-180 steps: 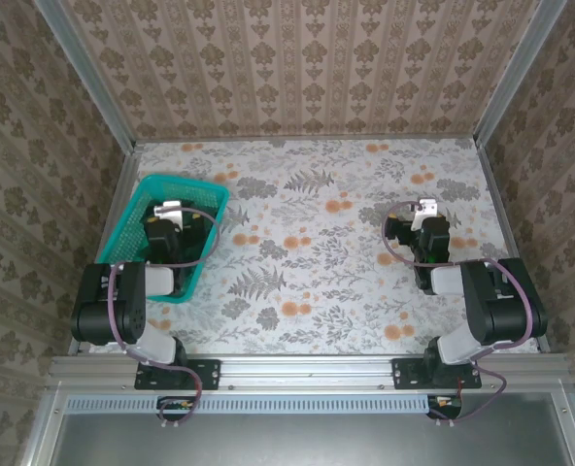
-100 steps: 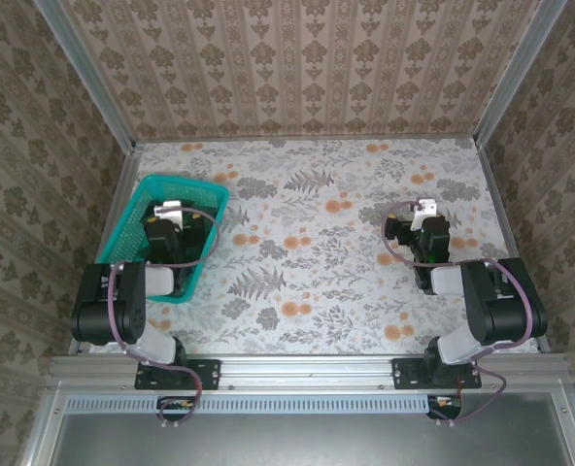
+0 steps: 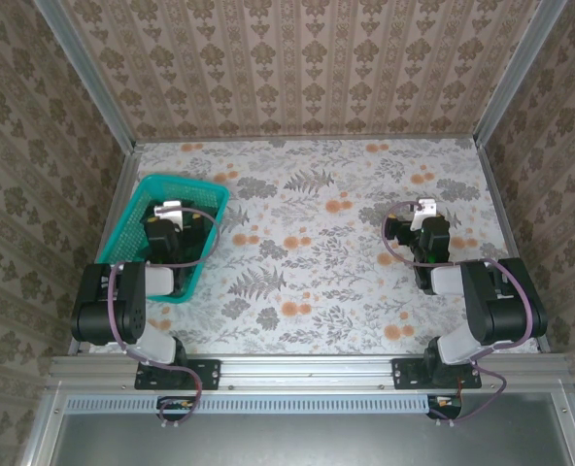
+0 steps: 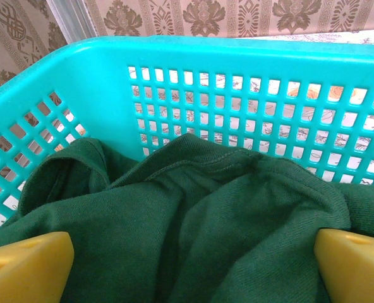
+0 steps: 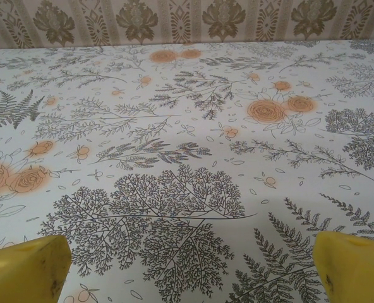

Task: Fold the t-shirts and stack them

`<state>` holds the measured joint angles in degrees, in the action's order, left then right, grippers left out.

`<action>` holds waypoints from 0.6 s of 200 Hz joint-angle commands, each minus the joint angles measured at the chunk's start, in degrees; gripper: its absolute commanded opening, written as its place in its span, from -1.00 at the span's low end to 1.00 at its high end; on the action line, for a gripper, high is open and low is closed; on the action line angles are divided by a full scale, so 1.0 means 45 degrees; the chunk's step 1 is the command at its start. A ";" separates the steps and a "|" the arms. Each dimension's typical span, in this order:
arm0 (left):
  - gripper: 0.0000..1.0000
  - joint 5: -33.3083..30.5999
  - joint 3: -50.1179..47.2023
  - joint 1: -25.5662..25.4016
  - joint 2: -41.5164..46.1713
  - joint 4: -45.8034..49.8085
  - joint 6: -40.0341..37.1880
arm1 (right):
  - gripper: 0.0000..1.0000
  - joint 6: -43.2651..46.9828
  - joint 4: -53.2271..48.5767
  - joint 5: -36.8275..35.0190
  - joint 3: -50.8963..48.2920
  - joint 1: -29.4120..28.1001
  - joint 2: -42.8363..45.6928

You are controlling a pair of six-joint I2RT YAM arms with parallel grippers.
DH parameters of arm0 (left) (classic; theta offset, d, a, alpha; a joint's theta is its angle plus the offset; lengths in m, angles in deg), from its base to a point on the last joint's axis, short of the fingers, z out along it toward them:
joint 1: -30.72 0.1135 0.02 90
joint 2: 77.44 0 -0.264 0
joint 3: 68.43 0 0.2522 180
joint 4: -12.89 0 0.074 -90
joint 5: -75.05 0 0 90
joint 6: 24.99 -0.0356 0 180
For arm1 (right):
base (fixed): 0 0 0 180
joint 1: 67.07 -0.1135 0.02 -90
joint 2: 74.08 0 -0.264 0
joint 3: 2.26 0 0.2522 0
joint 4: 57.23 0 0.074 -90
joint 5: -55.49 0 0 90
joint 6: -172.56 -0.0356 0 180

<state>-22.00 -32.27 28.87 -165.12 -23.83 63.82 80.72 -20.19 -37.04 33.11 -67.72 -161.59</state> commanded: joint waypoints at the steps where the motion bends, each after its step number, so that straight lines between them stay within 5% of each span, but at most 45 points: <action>1: 1.00 0.0225 0.0082 -0.0012 -0.0101 0.0104 -0.0224 | 0.99 0.0040 0.0019 0.0170 0.0277 0.0021 -0.0153; 34: 1.00 -0.0850 -0.0013 -0.0358 0.0420 0.0214 -0.0358 | 0.99 0.0000 -0.0476 -0.1084 0.0420 -0.0279 0.0207; 62: 1.00 -0.2333 0.0247 -0.1128 0.2991 0.2452 -0.0740 | 0.99 0.0382 -0.3596 -0.1382 0.1028 -0.0824 0.2880; 80: 1.00 -0.3084 0.0355 -0.1979 0.4925 0.3304 -0.1041 | 0.99 -0.1121 -0.5122 -0.1378 0.1286 -0.0854 0.4490; 99: 1.00 -0.3578 0.1196 -0.2658 0.7100 0.5550 0.0901 | 0.99 -0.1884 -0.5632 -0.0576 0.1250 -0.0853 0.5990; 120: 1.00 -0.1926 0.2138 -0.2574 0.8342 0.7153 0.2810 | 0.99 -0.4622 -0.5438 -0.1354 0.0968 -0.0853 0.7266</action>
<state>-33.12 -27.53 17.05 -132.81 -2.81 66.09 74.16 -39.86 -40.95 37.96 -71.44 -133.81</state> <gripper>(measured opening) 0.999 0.995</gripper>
